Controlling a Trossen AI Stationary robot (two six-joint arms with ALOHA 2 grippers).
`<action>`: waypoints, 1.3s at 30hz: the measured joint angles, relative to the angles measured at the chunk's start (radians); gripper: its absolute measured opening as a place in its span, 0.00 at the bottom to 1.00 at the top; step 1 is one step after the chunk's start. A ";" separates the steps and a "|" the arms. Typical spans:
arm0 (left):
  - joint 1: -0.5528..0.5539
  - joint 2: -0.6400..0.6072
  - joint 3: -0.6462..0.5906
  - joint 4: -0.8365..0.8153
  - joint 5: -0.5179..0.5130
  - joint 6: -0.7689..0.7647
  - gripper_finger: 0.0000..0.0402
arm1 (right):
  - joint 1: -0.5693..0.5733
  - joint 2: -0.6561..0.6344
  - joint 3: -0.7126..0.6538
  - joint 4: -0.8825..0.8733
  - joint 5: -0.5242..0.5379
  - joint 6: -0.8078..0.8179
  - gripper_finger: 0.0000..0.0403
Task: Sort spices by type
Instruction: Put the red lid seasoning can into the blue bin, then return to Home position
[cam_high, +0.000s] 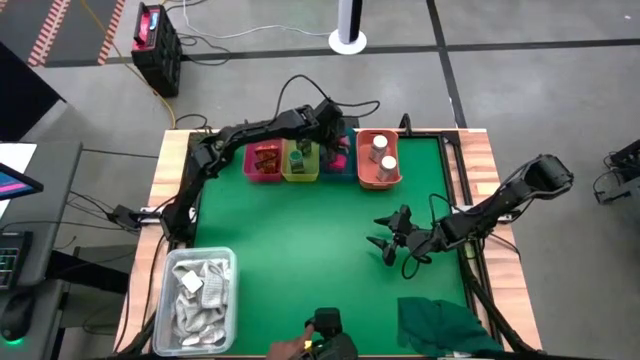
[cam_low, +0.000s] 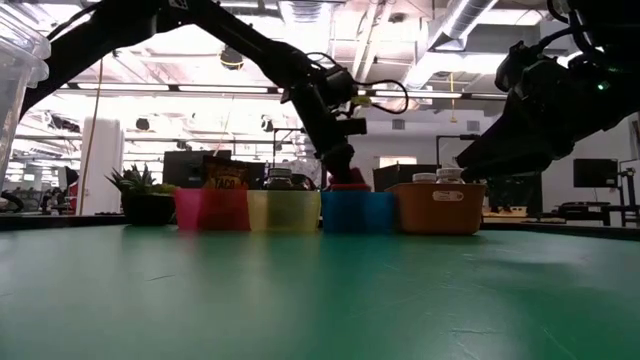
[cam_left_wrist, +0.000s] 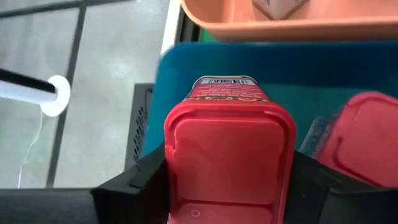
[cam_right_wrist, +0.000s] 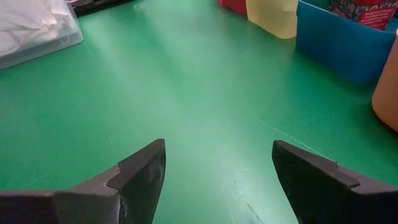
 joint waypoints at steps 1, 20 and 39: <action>0.000 0.000 -0.001 -0.008 -0.004 -0.007 0.53 | 0.000 0.000 0.000 0.000 0.000 0.000 0.79; 0.000 -0.006 0.045 -0.043 -0.020 -0.009 0.65 | 0.000 0.000 0.000 0.002 0.000 0.000 0.79; -0.173 -0.553 -0.589 0.433 0.171 -0.107 0.52 | 0.117 -0.666 -0.175 -0.130 0.229 -0.177 0.75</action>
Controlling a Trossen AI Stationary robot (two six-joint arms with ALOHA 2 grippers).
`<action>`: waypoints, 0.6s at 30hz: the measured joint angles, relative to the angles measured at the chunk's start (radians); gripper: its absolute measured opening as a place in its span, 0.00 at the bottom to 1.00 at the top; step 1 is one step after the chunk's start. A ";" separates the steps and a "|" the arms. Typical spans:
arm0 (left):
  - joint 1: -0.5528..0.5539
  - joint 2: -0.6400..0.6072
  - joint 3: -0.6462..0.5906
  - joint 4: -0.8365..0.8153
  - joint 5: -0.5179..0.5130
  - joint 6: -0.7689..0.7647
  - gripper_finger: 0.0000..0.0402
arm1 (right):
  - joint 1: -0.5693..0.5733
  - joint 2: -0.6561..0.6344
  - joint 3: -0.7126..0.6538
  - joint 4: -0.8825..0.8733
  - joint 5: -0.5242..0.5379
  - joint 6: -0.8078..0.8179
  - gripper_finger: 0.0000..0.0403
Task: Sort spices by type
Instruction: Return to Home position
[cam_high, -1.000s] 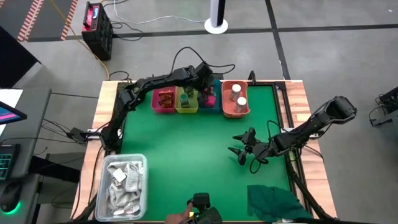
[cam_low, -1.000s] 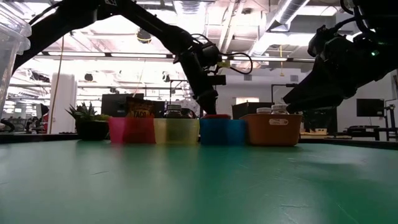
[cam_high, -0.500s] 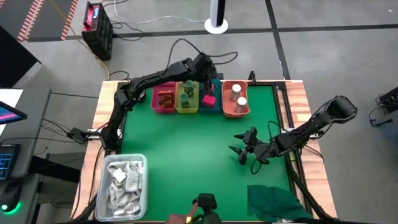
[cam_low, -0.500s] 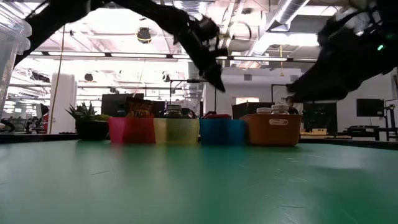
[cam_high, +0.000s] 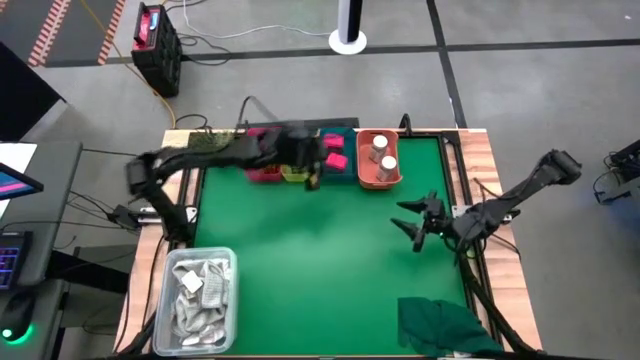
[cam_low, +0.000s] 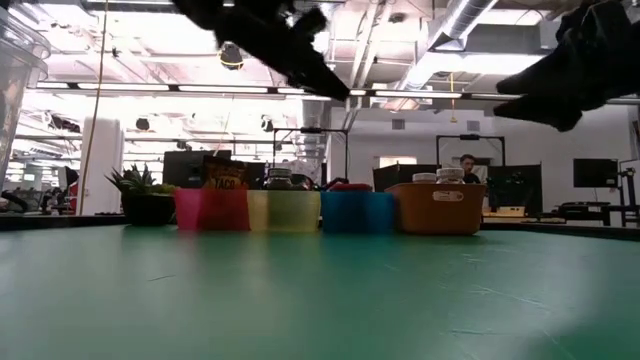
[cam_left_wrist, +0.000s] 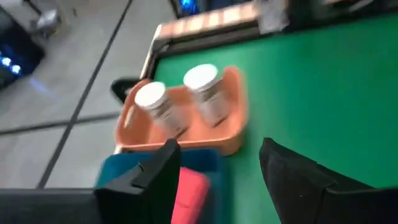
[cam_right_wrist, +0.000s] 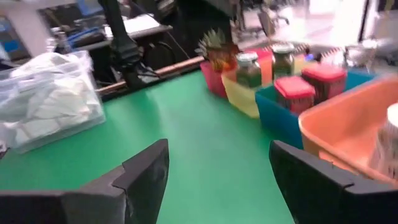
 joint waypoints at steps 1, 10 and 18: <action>-0.017 -0.044 -0.067 0.051 0.000 -0.016 0.51 | -0.018 -0.026 0.000 -0.004 -0.025 -0.045 0.75; -0.143 -0.383 -0.528 0.280 -0.046 -0.102 0.51 | -0.283 -0.306 0.000 -0.143 -0.219 -0.216 0.75; -0.189 -0.598 -0.879 0.531 -0.033 -0.239 0.51 | -0.431 -0.585 0.000 -0.298 -0.270 -0.333 0.75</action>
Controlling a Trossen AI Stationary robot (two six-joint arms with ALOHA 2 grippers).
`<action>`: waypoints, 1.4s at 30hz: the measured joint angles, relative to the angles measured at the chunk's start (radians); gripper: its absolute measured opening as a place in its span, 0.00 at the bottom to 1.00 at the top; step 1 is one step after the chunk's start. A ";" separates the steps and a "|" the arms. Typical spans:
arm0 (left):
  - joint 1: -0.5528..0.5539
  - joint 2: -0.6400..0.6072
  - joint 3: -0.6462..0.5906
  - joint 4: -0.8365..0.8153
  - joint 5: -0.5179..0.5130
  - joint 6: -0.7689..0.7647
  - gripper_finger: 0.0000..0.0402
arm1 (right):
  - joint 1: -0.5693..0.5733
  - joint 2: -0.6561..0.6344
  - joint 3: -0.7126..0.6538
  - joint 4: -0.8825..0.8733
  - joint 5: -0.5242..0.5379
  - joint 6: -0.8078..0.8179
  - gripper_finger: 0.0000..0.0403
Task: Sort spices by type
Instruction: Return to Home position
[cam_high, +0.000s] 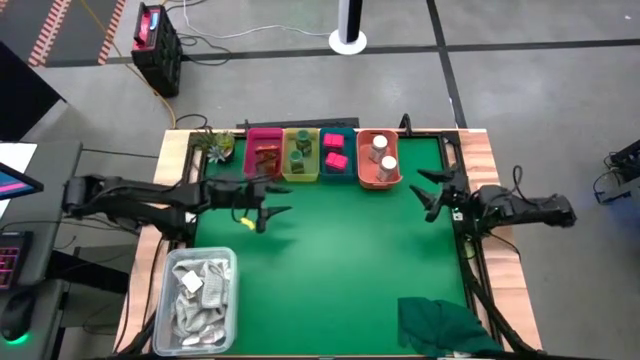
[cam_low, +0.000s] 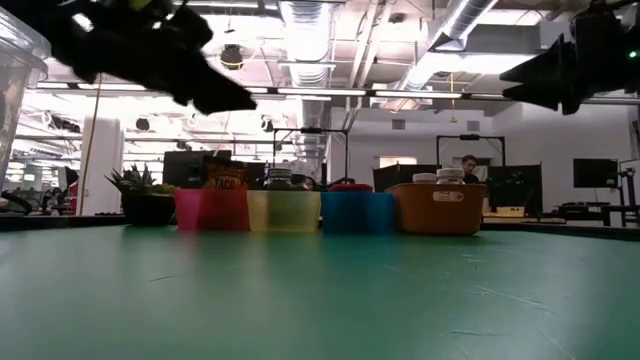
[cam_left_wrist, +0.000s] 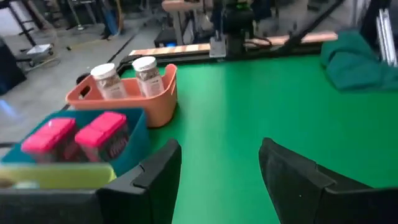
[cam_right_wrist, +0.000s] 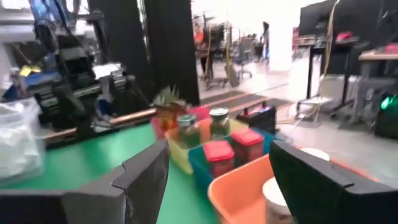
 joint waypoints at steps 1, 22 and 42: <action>-0.007 -0.025 -0.033 0.017 -0.009 -0.026 0.51 | -0.009 0.001 0.004 0.002 0.000 -0.016 0.75; -0.308 -0.564 -0.339 -0.196 -0.241 -0.202 0.39 | -0.029 0.002 0.074 -0.005 0.030 0.099 0.75; -0.337 -0.903 -0.338 -0.317 -0.188 -0.029 0.35 | -0.029 0.002 0.074 -0.082 0.029 0.102 0.75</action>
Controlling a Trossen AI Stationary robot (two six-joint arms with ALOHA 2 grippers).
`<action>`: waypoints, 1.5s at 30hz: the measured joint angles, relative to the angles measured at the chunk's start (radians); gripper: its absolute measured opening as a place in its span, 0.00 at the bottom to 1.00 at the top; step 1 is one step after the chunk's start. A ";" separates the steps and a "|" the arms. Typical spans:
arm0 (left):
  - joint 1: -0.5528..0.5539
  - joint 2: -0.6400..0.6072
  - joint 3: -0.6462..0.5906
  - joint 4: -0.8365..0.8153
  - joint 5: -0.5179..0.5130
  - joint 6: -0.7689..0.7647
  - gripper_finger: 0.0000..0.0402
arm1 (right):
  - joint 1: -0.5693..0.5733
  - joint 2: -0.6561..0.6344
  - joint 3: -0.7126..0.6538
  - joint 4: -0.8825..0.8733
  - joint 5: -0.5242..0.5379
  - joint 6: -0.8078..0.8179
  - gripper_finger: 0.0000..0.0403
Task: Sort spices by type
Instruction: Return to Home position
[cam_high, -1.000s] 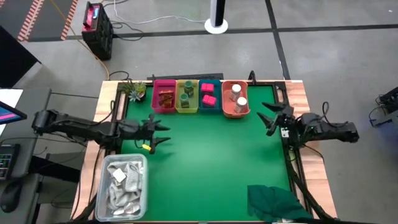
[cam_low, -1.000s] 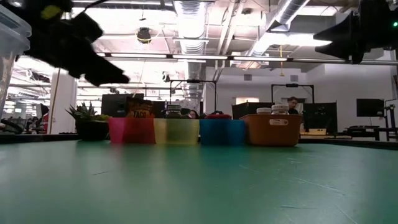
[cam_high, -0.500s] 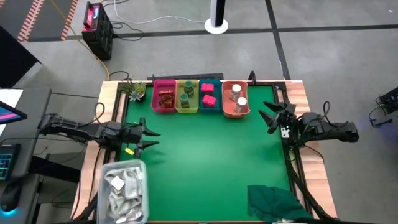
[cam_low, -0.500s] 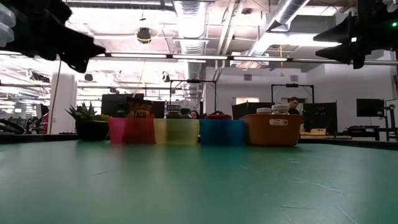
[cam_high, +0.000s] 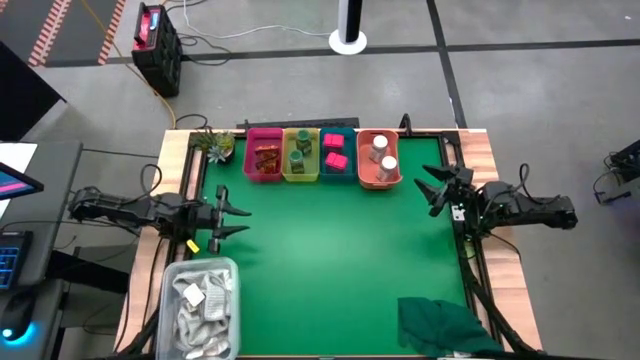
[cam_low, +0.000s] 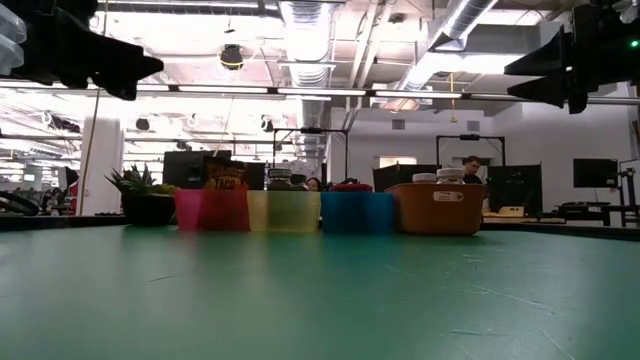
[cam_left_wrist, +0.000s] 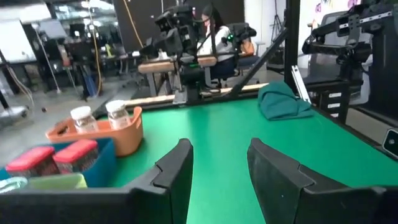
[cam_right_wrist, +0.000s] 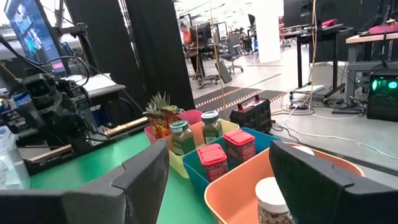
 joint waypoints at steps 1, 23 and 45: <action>0.000 0.000 0.000 -0.007 0.000 -0.016 0.35 | 0.000 0.000 0.000 -0.002 0.000 0.000 0.75; 0.001 0.000 0.009 -0.469 0.000 -0.070 0.35 | 0.000 0.000 0.000 -0.013 0.000 -0.002 0.75; 0.001 0.000 0.003 -0.469 -0.001 -0.070 0.35 | 0.000 0.000 0.000 -0.015 -0.001 0.000 0.75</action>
